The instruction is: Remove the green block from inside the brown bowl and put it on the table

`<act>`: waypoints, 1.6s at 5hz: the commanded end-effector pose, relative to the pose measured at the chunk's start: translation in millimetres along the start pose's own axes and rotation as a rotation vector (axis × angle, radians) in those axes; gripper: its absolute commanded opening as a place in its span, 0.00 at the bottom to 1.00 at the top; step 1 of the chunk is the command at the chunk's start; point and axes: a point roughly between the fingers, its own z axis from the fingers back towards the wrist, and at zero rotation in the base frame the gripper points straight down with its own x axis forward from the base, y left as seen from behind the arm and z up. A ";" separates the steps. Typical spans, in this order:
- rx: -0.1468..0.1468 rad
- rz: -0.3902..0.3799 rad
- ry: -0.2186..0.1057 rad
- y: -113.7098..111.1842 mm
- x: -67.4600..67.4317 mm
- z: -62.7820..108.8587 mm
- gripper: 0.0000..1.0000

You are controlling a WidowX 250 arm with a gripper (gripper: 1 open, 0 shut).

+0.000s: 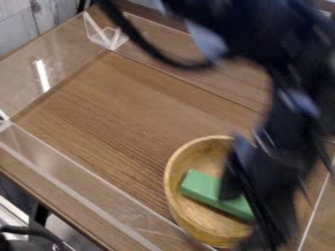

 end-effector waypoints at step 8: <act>-0.018 0.029 -0.058 36.8 -4.2 -24.7 0.00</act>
